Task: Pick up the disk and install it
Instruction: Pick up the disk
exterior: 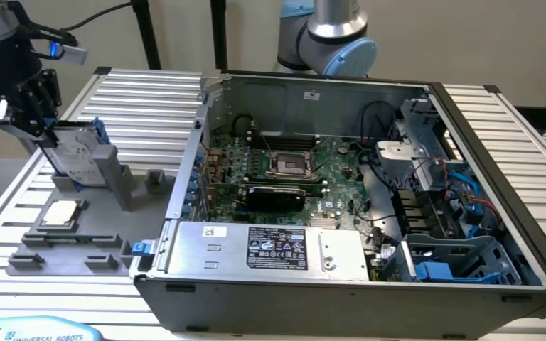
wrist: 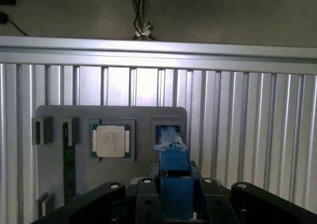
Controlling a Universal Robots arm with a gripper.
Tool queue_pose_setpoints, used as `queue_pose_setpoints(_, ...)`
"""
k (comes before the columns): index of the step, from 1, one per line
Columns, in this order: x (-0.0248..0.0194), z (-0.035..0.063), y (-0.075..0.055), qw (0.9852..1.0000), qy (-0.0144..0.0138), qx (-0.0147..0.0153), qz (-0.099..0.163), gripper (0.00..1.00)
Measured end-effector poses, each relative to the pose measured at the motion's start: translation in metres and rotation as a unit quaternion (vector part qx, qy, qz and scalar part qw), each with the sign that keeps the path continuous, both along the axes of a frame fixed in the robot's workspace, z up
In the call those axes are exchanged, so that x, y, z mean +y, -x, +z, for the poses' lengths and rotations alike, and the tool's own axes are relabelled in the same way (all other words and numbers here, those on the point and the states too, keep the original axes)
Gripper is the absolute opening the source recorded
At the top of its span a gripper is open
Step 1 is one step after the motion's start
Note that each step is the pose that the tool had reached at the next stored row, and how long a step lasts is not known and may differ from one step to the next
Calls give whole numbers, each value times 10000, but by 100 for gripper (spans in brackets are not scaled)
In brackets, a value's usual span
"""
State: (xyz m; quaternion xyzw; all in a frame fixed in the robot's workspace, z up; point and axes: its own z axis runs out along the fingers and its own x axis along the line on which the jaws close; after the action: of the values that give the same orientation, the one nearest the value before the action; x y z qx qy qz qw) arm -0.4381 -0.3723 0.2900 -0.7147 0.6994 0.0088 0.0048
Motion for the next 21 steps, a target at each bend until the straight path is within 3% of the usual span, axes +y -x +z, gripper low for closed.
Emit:
queue_pose_setpoints(17, -4, 0, 0, 10000, -5, 0, 0, 33)
queue_pose_setpoints(21, -4, 15, -1, 10000, -50, -1, 0, 33)
